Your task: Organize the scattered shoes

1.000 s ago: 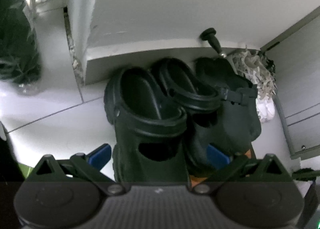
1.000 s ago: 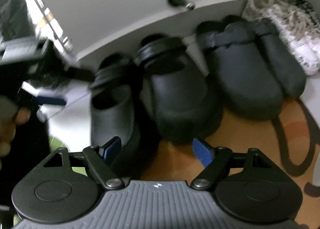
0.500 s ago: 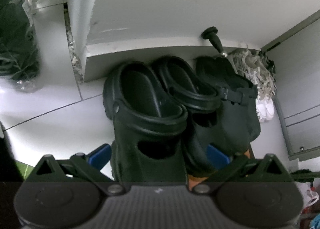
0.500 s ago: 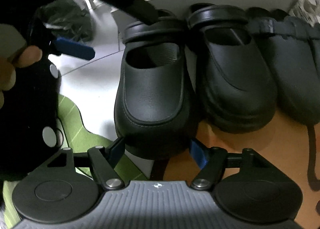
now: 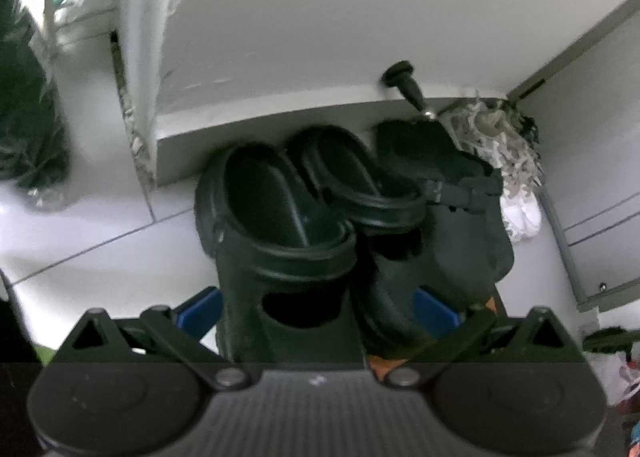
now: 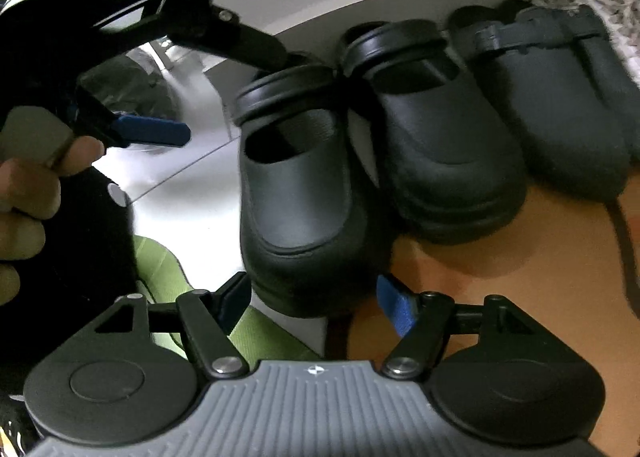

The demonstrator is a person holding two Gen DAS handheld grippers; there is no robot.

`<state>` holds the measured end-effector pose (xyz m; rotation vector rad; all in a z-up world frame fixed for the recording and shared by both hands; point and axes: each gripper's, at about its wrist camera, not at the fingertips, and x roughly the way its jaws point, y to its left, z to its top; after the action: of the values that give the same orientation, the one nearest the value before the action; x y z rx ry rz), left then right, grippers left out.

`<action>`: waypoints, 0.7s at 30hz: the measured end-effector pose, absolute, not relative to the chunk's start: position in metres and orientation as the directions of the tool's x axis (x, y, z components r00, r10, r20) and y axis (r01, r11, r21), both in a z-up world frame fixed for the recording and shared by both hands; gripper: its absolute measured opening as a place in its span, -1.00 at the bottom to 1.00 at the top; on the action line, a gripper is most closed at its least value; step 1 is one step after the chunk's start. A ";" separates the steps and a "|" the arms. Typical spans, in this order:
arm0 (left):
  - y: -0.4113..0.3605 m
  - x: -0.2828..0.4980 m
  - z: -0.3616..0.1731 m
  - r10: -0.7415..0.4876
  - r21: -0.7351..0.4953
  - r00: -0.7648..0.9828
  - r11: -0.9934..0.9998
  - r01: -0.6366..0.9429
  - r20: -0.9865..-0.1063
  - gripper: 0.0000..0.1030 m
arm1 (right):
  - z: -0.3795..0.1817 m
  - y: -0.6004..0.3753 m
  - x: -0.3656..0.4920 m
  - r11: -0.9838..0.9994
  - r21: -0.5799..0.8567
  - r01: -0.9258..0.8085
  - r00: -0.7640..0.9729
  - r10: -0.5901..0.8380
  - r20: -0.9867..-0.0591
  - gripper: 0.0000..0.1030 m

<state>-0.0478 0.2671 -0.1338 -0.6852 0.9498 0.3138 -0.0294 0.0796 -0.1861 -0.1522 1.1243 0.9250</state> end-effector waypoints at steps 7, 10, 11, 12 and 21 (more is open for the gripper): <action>0.253 -0.045 -0.128 -0.055 -0.367 0.565 0.810 -0.457 -0.824 0.99 | -0.163 0.047 -0.027 0.699 0.276 -0.660 0.209 0.524 -0.826 0.51; 0.245 -0.044 -0.125 -0.052 -0.347 0.570 0.837 -0.422 -0.820 0.99 | -0.155 0.033 -0.024 0.729 0.256 -0.635 0.253 0.509 -0.823 0.58; 0.243 -0.044 -0.124 -0.054 -0.343 0.570 0.843 -0.413 -0.820 0.99 | -0.152 0.027 -0.023 0.740 0.250 -0.624 0.269 0.504 -0.821 0.58; 0.241 -0.044 -0.124 -0.054 -0.339 0.571 0.848 -0.407 -0.819 0.99 | -0.149 0.022 -0.022 0.751 0.246 -0.613 0.283 0.499 -0.819 0.59; 0.225 -0.041 -0.117 -0.085 -0.327 0.584 0.889 -0.321 -0.807 0.99 | -0.117 -0.027 -0.018 0.820 0.248 -0.517 0.390 0.483 -0.784 0.60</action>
<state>-0.0412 0.2252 -0.1171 -0.4730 0.9456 0.1435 -0.0178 -0.0271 -0.1166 -0.0383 0.9829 0.6354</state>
